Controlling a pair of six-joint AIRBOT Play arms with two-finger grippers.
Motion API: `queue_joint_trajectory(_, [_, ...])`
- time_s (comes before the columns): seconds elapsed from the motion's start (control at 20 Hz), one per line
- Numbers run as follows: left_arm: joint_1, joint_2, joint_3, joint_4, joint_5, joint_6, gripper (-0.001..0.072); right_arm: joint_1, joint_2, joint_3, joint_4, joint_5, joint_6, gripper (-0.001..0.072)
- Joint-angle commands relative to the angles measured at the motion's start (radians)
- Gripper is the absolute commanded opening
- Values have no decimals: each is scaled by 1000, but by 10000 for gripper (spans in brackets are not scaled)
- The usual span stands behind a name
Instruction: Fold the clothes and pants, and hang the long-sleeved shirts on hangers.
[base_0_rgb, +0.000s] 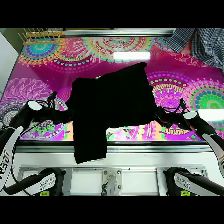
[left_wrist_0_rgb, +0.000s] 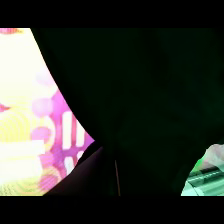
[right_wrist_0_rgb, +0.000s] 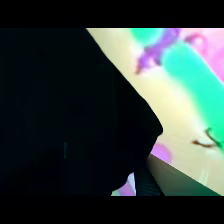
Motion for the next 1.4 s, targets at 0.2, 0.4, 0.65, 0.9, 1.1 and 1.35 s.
queue_joint_trajectory(0.2, [34,106,50,1,-10,-6,11,21,60,117,-108,42,-167,19])
queue_joint_trajectory(0.4, [119,314,345,-8,-103,-31,11,-8,227,497,-425,221,-145,19])
queue_joint_trajectory(0.65, [135,576,740,-7,-101,-47,11,-13,439,911,-549,256,-145,19])
queue_joint_trajectory(0.9, [135,772,908,-6,-68,-60,11,-13,634,979,-583,257,-145,19])
queue_joint_trajectory(1.1, [135,836,977,-5,-72,-118,11,-13,728,979,-605,258,-145,19])
queue_joint_trajectory(1.35, [135,771,1081,-8,-130,-185,11,-13,764,980,-644,313,-121,19])
